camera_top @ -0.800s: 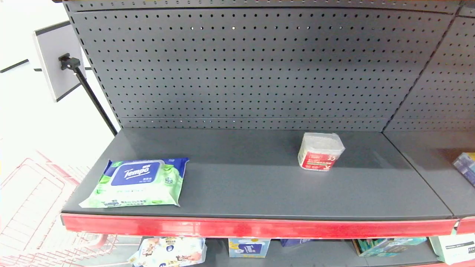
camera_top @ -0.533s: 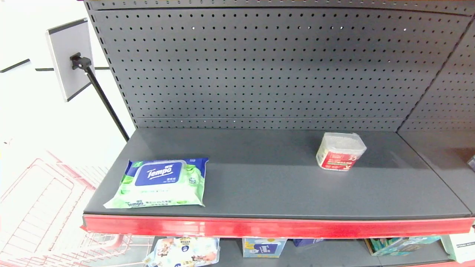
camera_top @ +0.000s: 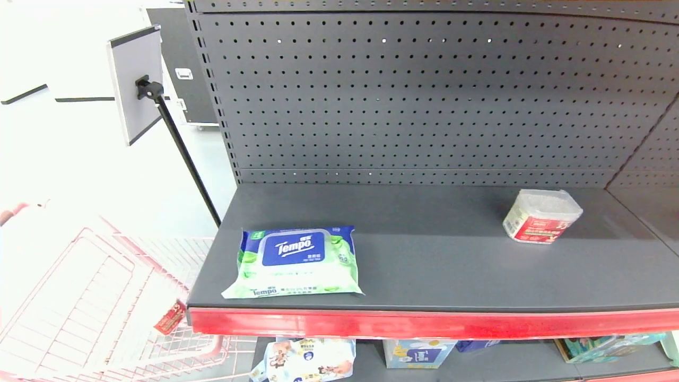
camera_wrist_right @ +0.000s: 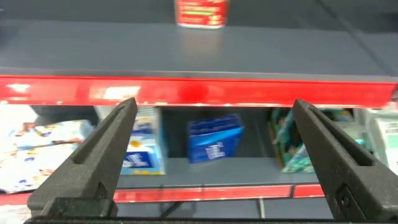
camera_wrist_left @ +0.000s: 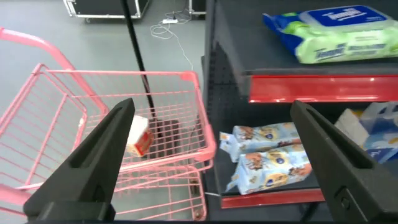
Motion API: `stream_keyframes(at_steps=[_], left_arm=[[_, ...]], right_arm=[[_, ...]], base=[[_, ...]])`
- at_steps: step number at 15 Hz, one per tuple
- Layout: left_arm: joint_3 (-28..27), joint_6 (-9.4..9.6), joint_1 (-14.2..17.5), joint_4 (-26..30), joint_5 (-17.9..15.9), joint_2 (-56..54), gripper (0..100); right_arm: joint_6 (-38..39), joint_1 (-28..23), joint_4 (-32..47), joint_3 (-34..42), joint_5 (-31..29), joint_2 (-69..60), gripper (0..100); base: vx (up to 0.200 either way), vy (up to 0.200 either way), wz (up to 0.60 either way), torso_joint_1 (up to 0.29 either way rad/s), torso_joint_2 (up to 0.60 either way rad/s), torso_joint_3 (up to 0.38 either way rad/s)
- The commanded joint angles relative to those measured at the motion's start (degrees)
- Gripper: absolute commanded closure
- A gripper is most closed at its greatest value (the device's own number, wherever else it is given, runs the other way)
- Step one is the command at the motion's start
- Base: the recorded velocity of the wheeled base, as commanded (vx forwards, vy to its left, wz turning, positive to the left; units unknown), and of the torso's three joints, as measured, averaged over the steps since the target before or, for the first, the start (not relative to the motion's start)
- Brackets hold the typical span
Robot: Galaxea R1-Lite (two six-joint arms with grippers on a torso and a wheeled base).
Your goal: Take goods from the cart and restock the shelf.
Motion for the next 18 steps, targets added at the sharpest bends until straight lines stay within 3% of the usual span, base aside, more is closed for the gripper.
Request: stream_keyframes(at_steps=[1, 18], left_arm=[[0.0, 0.01, 0.0, 0.0, 0.0, 0.0, 0], [0.0, -0.07, 0.0, 0.0, 0.0, 0.0, 0]], right_arm=[[0.1, 0.0, 0.0, 0.0, 0.0, 0.1, 0], [0.0, 0.0, 0.0, 0.0, 0.1, 0.1, 0]], base=[[0.0, 0.2, 0.0, 0.002, 0.0, -0.002], [0.0, 0.2, 0.0, 0.002, 0.0, 0.004]])
